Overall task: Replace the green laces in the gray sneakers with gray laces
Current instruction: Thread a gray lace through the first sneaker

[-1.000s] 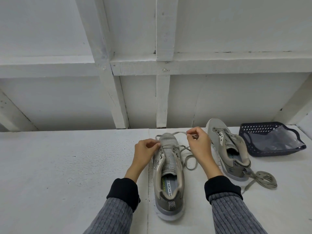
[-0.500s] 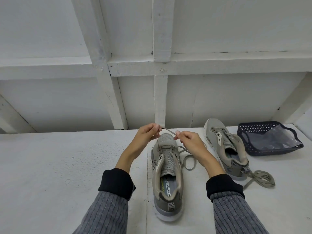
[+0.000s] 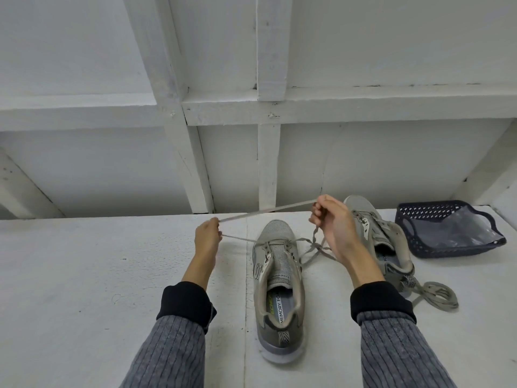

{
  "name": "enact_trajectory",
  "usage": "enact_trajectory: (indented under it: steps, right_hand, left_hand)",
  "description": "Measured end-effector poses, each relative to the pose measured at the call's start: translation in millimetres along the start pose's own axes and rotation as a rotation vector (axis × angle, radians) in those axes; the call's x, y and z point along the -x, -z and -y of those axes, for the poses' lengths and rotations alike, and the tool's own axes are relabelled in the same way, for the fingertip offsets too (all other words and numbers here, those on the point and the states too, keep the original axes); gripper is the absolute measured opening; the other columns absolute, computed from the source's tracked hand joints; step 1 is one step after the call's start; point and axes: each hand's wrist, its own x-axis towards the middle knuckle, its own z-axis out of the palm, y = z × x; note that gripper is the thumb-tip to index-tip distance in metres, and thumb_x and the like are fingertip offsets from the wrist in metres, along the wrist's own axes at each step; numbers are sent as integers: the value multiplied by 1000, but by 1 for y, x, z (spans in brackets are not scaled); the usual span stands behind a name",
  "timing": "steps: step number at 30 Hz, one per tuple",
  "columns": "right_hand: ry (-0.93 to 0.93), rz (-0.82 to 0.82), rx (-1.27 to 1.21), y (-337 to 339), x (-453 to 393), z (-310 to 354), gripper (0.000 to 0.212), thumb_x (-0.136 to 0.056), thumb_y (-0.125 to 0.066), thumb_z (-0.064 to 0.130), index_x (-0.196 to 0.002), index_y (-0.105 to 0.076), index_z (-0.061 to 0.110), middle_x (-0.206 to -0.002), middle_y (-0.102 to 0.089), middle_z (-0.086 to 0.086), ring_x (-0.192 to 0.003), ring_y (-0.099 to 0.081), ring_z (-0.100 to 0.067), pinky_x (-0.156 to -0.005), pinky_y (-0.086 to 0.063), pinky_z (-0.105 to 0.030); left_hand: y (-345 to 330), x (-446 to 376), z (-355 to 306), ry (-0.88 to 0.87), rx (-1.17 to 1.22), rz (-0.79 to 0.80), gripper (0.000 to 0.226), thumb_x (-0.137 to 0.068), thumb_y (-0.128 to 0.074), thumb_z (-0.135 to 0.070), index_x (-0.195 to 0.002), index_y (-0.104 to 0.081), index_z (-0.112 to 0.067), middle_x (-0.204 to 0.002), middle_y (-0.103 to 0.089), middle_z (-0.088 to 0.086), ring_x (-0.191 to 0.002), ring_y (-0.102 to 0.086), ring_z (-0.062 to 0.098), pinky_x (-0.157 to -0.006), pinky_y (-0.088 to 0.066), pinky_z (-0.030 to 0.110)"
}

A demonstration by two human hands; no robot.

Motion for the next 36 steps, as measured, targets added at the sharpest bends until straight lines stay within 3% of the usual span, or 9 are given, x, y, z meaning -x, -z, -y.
enact_trajectory:
  steps: [5, 7, 11, 14, 20, 21, 22, 28, 36]
  right_hand:
    - [11, 79, 422, -11, 4, -8, 29, -99, -44, 8, -70, -51, 10, -60, -42, 3, -55, -35, -9, -53, -30, -17]
    - [17, 153, 504, -17, 5, -12, 28, -98, -49, 10, -71, -55, 13, -60, -42, 1, -54, -35, -8, -51, -31, -15]
    - [28, 189, 506, -22, 4, -14, 28, -96, -52, 10, -69, -56, 16, -56, -43, 5, -51, -35, -8, -48, -31, -15]
    - [28, 164, 490, -21, 5, -13, 30, -97, -52, 9, -67, -53, 14, -55, -43, 6, -49, -35, -6, -48, -31, -15]
    - [-26, 102, 431, -7, 9, -9, 31, -98, -46, 7, -67, -44, 11, -57, -40, 3, -52, -33, -8, -50, -27, -20]
    - [-27, 86, 420, -4, 10, -8, 31, -98, -46, 7, -67, -44, 11, -57, -40, 3, -52, -32, -9, -50, -27, -20]
    - [-27, 71, 414, -1, 10, -8, 31, -98, -45, 6, -67, -44, 11, -57, -40, 3, -52, -32, -9, -50, -27, -19]
    - [-42, 42, 546, 12, 14, -15, 22, -99, -46, 5, -84, -62, 6, -62, -47, 1, -51, -38, -9, -52, -35, -18]
    - [-13, -5, 627, 4, 21, -31, 11, -92, -61, 6, -83, -60, 12, -73, -68, -2, -64, -61, -13, -60, -50, -23]
  left_hand:
    - [-6, 13, 16, -389, -361, 14, 16, -102, -48, -18, -115, -56, -14, -122, -55, 3, -117, -48, 20, -101, -39, 33]
    - [-15, 26, 2, -563, -321, 220, 23, -104, -45, -22, -119, -62, -17, -127, -58, -4, -122, -49, 11, -101, -37, 23]
    - [-30, 54, -25, -516, -394, 732, 44, -104, -36, -42, -99, -71, -16, -103, -70, -12, -104, -60, 1, -88, -39, 4]
    - [-32, 48, -21, -440, -362, 818, 40, -99, -42, -48, -79, -65, -22, -77, -57, -16, -79, -51, 8, -84, -40, 23]
    - [-18, 41, -20, -320, -136, 439, 29, -104, -43, -33, -81, -54, -18, -80, -50, -14, -92, -40, 3, -86, -41, 36]
    - [-12, 39, -20, -297, -134, 378, 28, -105, -40, -30, -83, -54, -18, -84, -49, -12, -128, -34, 35, -98, -39, 43]
    - [-6, 37, -19, -278, -124, 331, 27, -105, -38, -29, -86, -54, -18, -91, -51, -9, -115, -45, 39, -106, -34, 45]
    - [26, 17, 1, -262, -121, 90, 24, -106, -35, -25, -105, -55, -11, -121, -52, 3, -122, -42, 19, -102, -29, 33]
    - [31, 21, 12, -414, -731, -152, 21, -101, -49, -21, -119, -59, -21, -131, -50, 8, -127, -35, 32, -103, -25, 45]
